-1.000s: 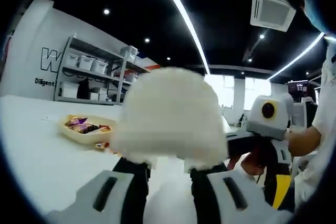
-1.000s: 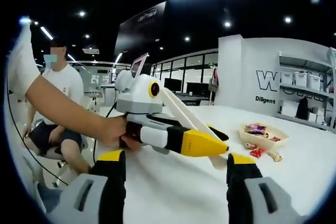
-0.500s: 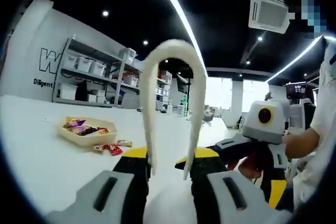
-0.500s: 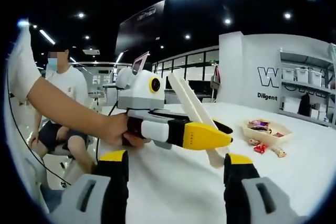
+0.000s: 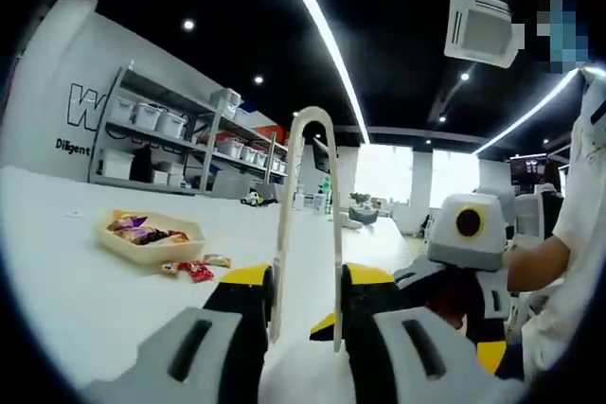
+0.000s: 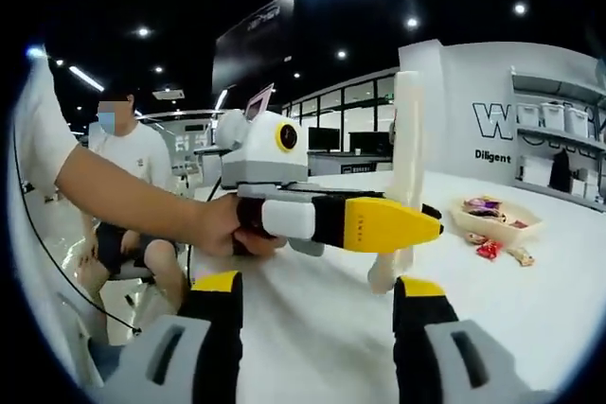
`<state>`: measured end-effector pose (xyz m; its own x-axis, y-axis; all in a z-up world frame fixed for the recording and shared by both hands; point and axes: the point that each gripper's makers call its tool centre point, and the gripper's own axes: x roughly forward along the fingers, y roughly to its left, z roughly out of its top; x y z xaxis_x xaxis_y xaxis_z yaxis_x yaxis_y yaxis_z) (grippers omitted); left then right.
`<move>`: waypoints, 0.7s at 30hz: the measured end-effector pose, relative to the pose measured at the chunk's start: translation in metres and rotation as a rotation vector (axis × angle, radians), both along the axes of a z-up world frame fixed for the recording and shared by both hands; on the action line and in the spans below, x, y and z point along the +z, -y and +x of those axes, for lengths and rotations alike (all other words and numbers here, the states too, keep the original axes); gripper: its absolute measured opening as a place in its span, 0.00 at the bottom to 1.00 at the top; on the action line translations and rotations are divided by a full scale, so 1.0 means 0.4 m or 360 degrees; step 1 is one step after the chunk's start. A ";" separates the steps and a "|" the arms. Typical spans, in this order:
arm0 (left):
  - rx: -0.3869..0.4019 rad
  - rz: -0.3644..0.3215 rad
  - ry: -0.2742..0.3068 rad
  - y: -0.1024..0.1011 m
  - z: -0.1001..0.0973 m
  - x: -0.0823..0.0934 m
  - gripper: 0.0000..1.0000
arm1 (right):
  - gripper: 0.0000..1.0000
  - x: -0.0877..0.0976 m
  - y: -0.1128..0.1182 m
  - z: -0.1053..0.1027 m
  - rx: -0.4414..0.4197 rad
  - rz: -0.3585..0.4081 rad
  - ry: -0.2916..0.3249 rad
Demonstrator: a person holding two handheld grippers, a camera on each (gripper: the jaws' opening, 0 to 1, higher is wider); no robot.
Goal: Place the target food into the container with the food tongs after gripping and lifting it, then release it inside without dropping or visibly crushing the food.
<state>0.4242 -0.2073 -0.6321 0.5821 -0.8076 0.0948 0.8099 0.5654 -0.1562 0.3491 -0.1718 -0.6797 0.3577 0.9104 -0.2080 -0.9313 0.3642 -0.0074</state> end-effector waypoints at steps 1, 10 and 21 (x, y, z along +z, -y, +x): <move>0.0002 0.0009 0.0003 0.000 -0.001 -0.001 0.28 | 0.62 0.000 -0.002 0.000 -0.0003 -0.0004 0.0016; 0.0000 -0.0014 0.0051 -0.014 0.010 0.005 0.00 | 0.65 0.065 0.020 0.032 -0.0118 0.0039 0.0366; 0.0027 0.0037 0.0076 -0.003 0.014 0.002 0.00 | 0.70 0.042 0.062 0.059 -0.0153 0.0051 0.0059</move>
